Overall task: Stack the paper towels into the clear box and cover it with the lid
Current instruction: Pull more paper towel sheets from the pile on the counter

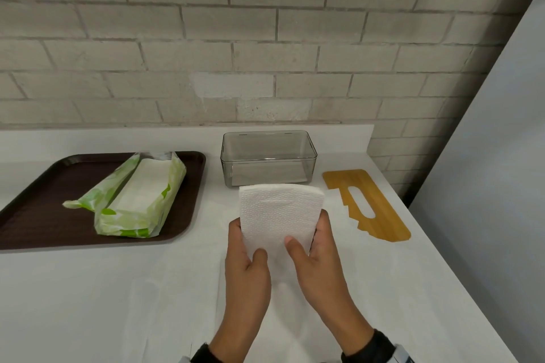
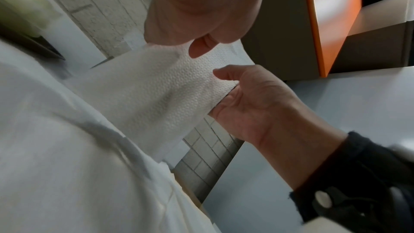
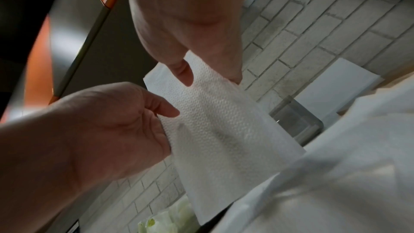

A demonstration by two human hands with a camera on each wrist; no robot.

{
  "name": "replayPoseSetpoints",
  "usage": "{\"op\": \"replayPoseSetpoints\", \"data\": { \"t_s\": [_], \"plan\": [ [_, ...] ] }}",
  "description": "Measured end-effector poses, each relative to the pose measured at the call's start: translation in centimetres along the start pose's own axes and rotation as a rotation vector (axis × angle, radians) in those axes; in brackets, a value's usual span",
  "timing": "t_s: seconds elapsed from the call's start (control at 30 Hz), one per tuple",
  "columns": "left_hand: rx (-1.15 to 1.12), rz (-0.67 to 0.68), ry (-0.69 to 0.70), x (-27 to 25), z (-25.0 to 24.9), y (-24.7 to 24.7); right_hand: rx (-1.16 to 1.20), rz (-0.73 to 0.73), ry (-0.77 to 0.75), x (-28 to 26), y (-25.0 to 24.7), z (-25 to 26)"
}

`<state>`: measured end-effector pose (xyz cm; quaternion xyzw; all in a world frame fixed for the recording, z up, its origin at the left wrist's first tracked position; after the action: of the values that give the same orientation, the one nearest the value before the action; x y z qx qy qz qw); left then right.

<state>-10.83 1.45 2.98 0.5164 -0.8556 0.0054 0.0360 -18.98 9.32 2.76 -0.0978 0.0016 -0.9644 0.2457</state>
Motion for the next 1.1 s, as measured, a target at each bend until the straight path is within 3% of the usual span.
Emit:
{"op": "replayPoseSetpoints", "data": {
  "t_s": [0.37,0.5,0.63,0.77,0.87,0.97,1.1],
  "plan": [
    [0.074,-0.004,-0.111,0.3,2.2,-1.0,-0.156,0.040,0.097,-0.9,1.1,-2.9],
    [0.152,0.094,-0.121,1.0,2.7,-1.1,-0.213,0.033,0.100,-0.6,0.5,-2.8],
    [0.296,0.257,-0.092,3.8,3.6,-0.2,-0.126,-0.192,0.115,1.1,-6.8,-2.5],
    [0.671,0.405,0.021,7.6,5.0,2.5,-0.092,-0.497,0.109,1.5,-17.3,-2.2],
    [0.898,0.574,0.121,8.4,5.8,6.0,-0.063,-0.642,0.164,-0.3,-23.5,-3.7],
    [1.068,0.796,0.081,7.2,7.1,9.8,-0.045,-0.713,0.233,-2.3,-26.8,-5.3],
    [1.092,0.851,-0.078,5.7,7.4,13.1,-0.045,-0.763,0.314,-4.6,-28.3,-6.5]
  ]
}}
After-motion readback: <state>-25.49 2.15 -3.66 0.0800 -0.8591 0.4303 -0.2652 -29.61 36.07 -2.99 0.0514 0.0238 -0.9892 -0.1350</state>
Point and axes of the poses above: each hand's wrist, its own x-axis towards the middle knuckle, its own y-axis out of the palm, z = x × y, the point moved 6 cm from there along x, towards the middle knuckle, and after that the axes turned 7 degrees about -z, right-handed, at the moved point
